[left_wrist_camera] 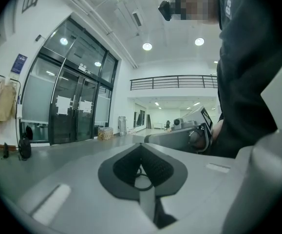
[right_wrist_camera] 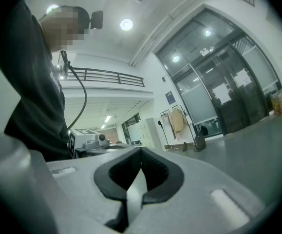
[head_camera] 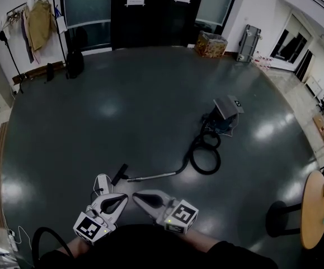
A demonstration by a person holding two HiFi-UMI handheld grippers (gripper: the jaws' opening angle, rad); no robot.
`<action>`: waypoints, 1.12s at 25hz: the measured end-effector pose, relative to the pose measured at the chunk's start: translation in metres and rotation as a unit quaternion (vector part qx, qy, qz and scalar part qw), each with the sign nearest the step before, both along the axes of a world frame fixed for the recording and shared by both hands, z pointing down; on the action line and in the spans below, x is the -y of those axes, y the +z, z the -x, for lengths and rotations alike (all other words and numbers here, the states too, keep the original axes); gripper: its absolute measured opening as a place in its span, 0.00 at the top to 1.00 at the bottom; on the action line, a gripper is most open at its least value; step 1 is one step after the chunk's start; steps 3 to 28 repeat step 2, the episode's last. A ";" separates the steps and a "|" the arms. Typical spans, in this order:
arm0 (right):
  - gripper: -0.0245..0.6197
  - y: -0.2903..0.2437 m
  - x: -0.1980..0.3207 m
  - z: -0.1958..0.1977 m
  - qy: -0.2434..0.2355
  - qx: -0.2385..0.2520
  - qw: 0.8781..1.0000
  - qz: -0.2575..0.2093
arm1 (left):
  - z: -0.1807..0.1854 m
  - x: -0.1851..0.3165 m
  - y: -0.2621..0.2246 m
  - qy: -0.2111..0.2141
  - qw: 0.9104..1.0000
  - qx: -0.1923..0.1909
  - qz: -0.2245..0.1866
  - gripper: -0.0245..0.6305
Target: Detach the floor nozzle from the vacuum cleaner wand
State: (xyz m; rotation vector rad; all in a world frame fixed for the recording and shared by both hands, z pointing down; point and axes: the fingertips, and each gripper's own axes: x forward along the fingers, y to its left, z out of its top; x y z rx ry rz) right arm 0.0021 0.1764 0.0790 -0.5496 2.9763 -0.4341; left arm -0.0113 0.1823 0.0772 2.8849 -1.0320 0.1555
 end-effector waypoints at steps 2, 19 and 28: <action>0.96 -0.002 0.001 -0.001 0.002 0.001 1.000 -0.004 | 0.000 0.002 -0.002 0.001 1.000 0.001 -0.003 0.96; 0.96 -0.002 0.001 -0.001 0.002 0.001 1.000 -0.004 | 0.000 0.002 -0.002 0.001 1.000 0.001 -0.003 0.96; 0.96 -0.002 0.001 -0.001 0.002 0.001 1.000 -0.004 | 0.000 0.002 -0.002 0.001 1.000 0.001 -0.003 0.96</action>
